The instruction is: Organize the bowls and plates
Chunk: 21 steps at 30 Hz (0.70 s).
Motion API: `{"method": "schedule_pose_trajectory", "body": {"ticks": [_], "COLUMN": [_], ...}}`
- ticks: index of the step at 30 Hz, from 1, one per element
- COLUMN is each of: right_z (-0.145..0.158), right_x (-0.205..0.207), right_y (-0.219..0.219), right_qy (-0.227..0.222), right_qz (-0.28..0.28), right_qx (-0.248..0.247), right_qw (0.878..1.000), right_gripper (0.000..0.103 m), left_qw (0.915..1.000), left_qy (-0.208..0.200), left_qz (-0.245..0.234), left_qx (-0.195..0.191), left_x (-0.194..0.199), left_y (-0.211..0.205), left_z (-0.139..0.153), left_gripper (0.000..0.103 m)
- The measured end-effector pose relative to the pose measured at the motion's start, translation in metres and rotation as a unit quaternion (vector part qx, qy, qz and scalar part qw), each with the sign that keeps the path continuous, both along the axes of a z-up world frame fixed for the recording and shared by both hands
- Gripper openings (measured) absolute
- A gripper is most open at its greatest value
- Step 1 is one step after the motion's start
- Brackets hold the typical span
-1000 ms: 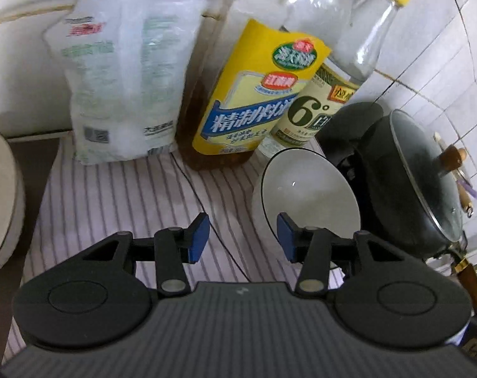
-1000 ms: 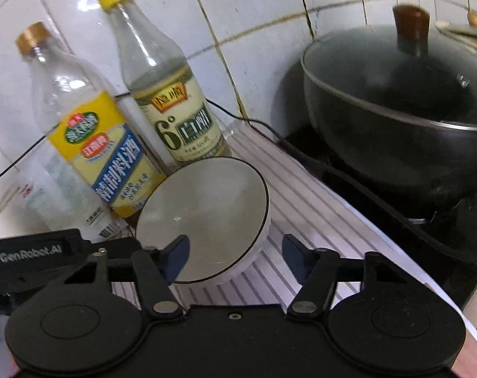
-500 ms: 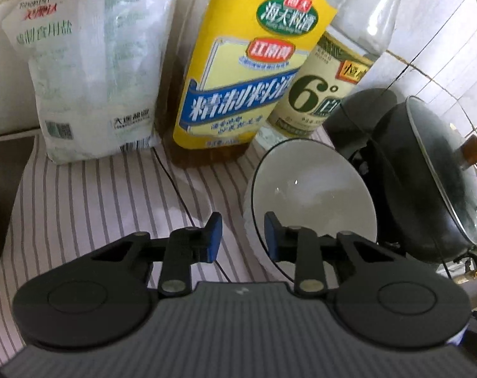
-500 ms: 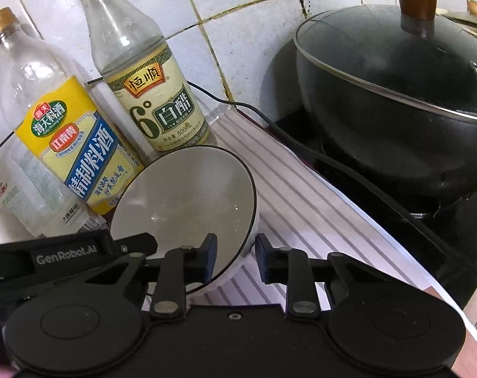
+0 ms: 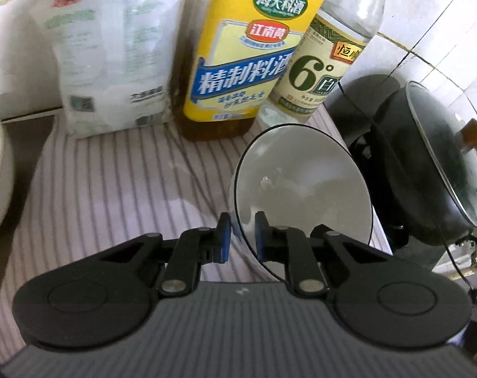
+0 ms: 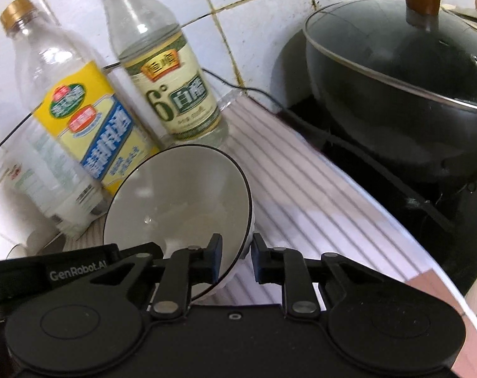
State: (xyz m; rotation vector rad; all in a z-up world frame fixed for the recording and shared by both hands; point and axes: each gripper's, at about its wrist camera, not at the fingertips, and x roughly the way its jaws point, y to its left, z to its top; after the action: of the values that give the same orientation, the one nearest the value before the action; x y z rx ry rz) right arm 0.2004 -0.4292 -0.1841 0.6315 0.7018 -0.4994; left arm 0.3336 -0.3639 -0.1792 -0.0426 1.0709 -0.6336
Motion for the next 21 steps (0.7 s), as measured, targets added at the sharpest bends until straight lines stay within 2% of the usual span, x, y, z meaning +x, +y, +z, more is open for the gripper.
{"method": "schedule_pose_trajectory", "body": {"ticks": [6, 12, 18, 21], "right_z": [0.014, 0.036, 0.063, 0.073], "right_x": [-0.018, -0.044, -0.075, -0.092], "right_y": [0.012, 0.027, 0.044, 0.053], "right_qy": [-0.026, -0.052, -0.075, -0.079], "right_qz": [0.020, 0.036, 0.047, 0.054], "right_qx": [0.020, 0.019, 0.018, 0.015], "right_qw": [0.999, 0.998, 0.996, 0.995], "right_gripper": [0.023, 0.023, 0.021, 0.021], "left_qw": [0.9998, 0.9984, 0.9967, 0.9967], "left_qy": [-0.001, -0.047, -0.069, -0.072], "left_qz": [0.006, 0.004, 0.005, 0.011], "left_qx": [0.019, 0.030, 0.042, 0.034], "left_x": [-0.015, -0.047, -0.082, -0.099], "left_y": [0.024, 0.041, 0.060, 0.072], "left_z": [0.023, 0.059, 0.090, 0.099], "left_gripper": [0.014, 0.014, 0.014, 0.014]}}
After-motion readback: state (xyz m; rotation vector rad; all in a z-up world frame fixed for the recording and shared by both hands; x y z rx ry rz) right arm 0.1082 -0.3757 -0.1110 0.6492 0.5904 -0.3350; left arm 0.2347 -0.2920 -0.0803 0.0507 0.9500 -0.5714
